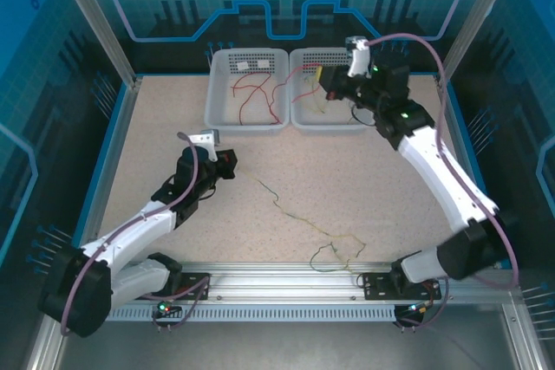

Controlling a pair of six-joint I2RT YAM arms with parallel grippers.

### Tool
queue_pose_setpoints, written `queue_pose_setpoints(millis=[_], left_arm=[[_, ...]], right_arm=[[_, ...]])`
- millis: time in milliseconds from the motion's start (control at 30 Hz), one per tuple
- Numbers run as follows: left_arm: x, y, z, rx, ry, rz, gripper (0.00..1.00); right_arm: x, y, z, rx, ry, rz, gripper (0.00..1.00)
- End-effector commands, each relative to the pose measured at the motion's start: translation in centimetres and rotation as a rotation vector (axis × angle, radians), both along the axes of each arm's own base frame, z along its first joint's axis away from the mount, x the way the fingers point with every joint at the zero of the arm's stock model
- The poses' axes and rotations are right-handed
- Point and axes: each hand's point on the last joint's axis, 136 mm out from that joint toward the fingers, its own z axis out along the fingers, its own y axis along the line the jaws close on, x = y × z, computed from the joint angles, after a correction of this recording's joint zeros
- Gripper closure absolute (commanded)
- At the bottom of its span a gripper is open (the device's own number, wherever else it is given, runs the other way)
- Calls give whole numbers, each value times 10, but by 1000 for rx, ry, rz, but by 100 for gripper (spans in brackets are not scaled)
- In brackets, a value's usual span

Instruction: Untangle the cables

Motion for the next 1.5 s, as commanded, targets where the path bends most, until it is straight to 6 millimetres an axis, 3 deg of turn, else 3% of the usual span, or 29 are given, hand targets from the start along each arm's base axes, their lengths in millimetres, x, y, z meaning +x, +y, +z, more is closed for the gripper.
queue_pose_setpoints(millis=[0, 133, 333, 367, 433, 467, 533, 600, 667, 733, 833, 933, 1167, 1267, 1400, 1467], left_arm=[[-3, 29, 11, -50, -81, 172, 100], [-15, 39, 14, -43, -106, 199, 100], [-26, 54, 23, -31, -148, 245, 100], [-27, 56, 23, -28, -146, 253, 100], [-27, 55, 22, -30, -140, 253, 100], [-26, 54, 22, -35, -138, 248, 100], [-25, 53, 21, -41, -134, 245, 100], [-25, 53, 21, -40, -131, 250, 100], [-25, 55, 19, -36, -131, 258, 100], [-24, 56, 19, -32, -132, 267, 100], [-20, 53, 19, -33, -120, 262, 100], [-15, 52, 19, -43, -114, 273, 100], [-13, 68, 17, -6, -110, 355, 100], [-13, 75, 14, 19, -106, 387, 100], [-13, 87, 6, 43, -71, 437, 100], [-18, 108, -7, 37, 9, 534, 100]], right_arm=[[27, 30, 25, 35, -99, 32, 100], [73, 62, 2, -19, -91, 5, 100], [143, 103, -69, -59, 32, 6, 100], [151, 109, -81, -72, 62, 10, 96], [158, 120, -98, -111, 96, 27, 71], [161, 126, -113, -138, 121, 34, 65], [158, 128, -115, -164, 137, 35, 62], [147, 121, -104, -187, 121, 18, 50], [133, 111, -87, -201, 79, -1, 42], [113, 95, -66, -209, 38, -21, 40], [66, 75, -46, -223, -45, 17, 36], [12, 55, -67, -254, -52, 78, 28], [-142, 29, -160, -378, -70, 367, 22], [-198, 22, -173, -383, -141, 450, 15], [-238, 17, -185, -373, -176, 474, 13], [-248, 16, -198, -405, -174, 457, 13]])
